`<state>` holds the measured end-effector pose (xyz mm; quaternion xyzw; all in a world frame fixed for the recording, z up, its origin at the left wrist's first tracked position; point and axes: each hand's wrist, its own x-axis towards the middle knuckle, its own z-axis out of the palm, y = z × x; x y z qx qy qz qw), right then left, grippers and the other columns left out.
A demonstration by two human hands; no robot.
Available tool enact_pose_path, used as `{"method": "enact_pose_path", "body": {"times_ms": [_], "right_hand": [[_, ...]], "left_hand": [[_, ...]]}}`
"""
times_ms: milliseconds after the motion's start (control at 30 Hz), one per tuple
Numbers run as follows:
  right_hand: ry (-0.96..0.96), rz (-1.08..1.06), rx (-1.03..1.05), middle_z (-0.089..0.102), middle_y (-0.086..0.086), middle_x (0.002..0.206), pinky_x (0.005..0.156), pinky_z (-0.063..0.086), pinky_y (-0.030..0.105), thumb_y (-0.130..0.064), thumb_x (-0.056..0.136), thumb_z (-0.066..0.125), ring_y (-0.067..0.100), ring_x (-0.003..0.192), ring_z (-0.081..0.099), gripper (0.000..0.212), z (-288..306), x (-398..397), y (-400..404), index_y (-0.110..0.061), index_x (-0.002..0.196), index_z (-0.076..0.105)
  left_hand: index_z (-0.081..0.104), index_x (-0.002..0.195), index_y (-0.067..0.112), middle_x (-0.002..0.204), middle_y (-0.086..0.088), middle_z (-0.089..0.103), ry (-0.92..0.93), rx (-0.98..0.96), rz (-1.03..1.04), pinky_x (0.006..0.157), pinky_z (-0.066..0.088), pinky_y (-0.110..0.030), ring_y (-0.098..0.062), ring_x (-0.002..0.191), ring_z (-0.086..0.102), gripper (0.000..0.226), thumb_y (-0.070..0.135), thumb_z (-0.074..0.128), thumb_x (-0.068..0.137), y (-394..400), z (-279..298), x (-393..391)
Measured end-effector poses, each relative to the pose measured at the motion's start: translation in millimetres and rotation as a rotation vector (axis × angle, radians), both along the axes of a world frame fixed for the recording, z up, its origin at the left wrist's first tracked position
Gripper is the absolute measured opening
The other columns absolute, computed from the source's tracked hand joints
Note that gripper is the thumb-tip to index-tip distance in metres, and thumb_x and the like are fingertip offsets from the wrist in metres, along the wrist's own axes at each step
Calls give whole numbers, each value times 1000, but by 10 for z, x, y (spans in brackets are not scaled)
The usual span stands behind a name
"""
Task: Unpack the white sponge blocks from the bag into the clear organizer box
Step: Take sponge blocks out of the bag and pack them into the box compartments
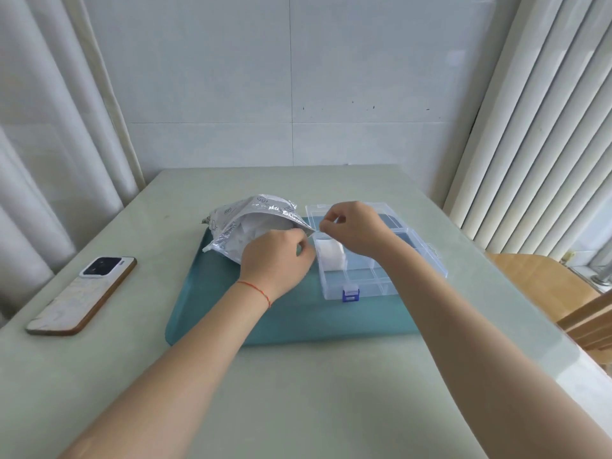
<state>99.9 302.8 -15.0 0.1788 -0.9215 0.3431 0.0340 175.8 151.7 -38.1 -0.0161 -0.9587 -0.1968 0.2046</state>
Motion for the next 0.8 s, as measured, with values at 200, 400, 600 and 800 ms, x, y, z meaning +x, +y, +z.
{"method": "enact_pose_path", "body": {"times_ms": [200,400,600,800], "right_hand": [[-44,140,125,59,-5,67,62,47,29,-26,89,60,19,67,59,18,56,312,-577,-17,97,73],[36,-120,443,66,7,104,50,30,27,-29,94,53,27,79,53,19,-121,419,-1017,-12,100,54],[-52,-253,184,65,9,91,60,39,27,-18,88,53,28,76,54,20,-200,328,-1126,-10,104,63],[-365,-236,-394,47,2,52,46,29,24,-21,83,73,19,43,37,24,-245,339,-1094,-11,68,58]], "left_hand": [[50,64,19,58,1,47,7,78,193,55,29,-29,-29,66,48,32,33,51,93,-423,-82,173],[53,68,15,70,0,54,-85,176,245,52,29,-27,-30,71,49,25,26,48,89,-726,-161,243],[34,56,16,57,1,36,-137,245,150,49,20,-29,-29,66,34,36,20,50,88,-735,-225,289],[63,77,9,66,-6,56,-107,324,141,64,48,-38,-34,72,50,23,25,49,85,-775,-263,274]]}}
